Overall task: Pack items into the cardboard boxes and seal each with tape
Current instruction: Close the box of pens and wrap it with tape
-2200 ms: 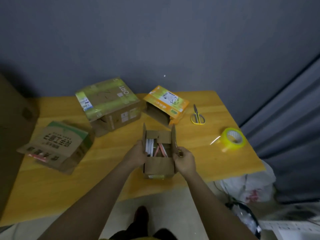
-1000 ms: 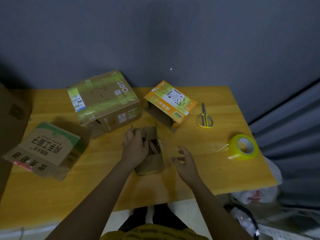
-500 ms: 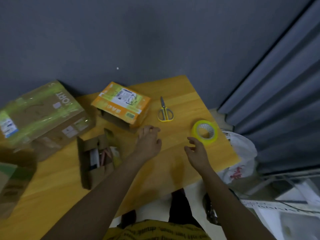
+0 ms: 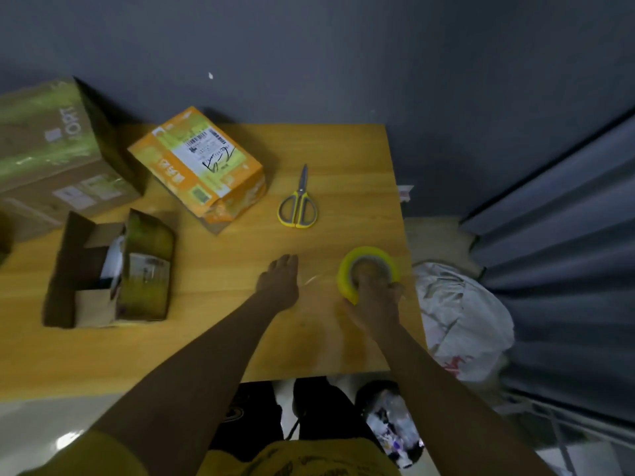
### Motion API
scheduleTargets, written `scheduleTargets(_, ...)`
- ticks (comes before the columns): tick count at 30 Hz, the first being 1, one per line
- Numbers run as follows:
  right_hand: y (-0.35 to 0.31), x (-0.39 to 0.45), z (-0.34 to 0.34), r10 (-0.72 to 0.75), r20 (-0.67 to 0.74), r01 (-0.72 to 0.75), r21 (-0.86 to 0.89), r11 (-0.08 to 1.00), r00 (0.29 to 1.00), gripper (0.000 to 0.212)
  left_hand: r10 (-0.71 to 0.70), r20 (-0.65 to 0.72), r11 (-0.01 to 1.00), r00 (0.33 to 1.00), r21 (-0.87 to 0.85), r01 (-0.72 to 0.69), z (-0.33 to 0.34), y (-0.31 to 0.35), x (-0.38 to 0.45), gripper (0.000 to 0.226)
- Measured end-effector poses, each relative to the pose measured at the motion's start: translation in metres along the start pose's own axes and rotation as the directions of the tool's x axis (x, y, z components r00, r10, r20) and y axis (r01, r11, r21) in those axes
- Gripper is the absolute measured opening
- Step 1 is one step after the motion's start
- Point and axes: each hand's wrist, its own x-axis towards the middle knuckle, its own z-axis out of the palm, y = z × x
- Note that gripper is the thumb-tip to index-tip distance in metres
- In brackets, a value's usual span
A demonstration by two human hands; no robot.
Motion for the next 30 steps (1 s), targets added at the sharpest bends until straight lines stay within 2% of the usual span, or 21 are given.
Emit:
scheduleTargets(2, 0.004, 0.003, 0.005, -0.06, 0.053, 0.063, -0.056, 0.996, 0.997, 0.054, -0.014, -0.023, 1.0, 1.0, 0.014, 0.014, 0.003, 0.002, 0.008, 0.06)
scheduleTargets(5, 0.009, 0.006, 0.012, -0.143, -0.028, 0.14, -0.082, 0.987, 0.989, 0.051, -0.021, -0.061, 0.999, 0.998, 0.04, 0.023, 0.005, 0.002, 0.022, 0.052)
scheduleTargets(7, 0.01, 0.01, 0.012, -0.157, -0.048, 0.154, -0.065, 0.986, 0.986, 0.051, -0.019, -0.068, 0.999, 0.997, 0.048, 0.022, 0.006, 0.001, 0.032, 0.044)
scheduleTargets(11, 0.005, 0.016, 0.005, -0.141, -0.001, 0.141, -0.05, 0.989, 0.99, 0.048, -0.016, -0.104, 0.999, 0.994, 0.028, 0.019, 0.011, 0.0, 0.043, 0.041)
scheduleTargets(15, 0.004, 0.021, 0.0, -0.106, 0.069, 0.103, 0.044, 0.994, 0.992, 0.059, 0.031, -0.128, 0.99, 0.991, 0.141, -0.013, 0.009, 0.0, 0.052, 0.031)
scheduleTargets(18, 0.002, 0.02, -0.006, -0.121, 0.119, 0.118, 0.036, 0.992, 0.986, 0.064, 0.119, -0.114, 0.96, 0.986, 0.266, -0.085, 0.005, -0.002, 0.056, 0.032)
scheduleTargets(22, -0.009, 0.015, -0.019, -0.159, 0.046, 0.161, -0.047, 0.986, 0.986, 0.058, 0.197, -0.082, 0.938, 0.977, 0.307, -0.163, 0.004, -0.008, 0.056, 0.038)
scheduleTargets(26, -0.019, 0.007, -0.04, -0.22, 0.091, 0.231, -0.131, 0.964, 0.971, 0.045, 0.223, -0.09, 0.943, 0.971, 0.273, -0.191, 0.007, -0.019, 0.052, 0.04)
scheduleTargets(28, -0.026, 0.004, -0.048, -0.227, 0.107, 0.24, -0.128, 0.962, 0.968, 0.035, 0.233, -0.097, 0.947, 0.968, 0.25, -0.203, 0.009, -0.025, 0.051, 0.037)
scheduleTargets(30, -0.036, 0.004, -0.055, -0.231, 0.119, 0.246, -0.131, 0.96, 0.966, 0.034, 0.245, -0.104, 0.949, 0.964, 0.227, -0.217, 0.008, -0.027, 0.049, 0.036)
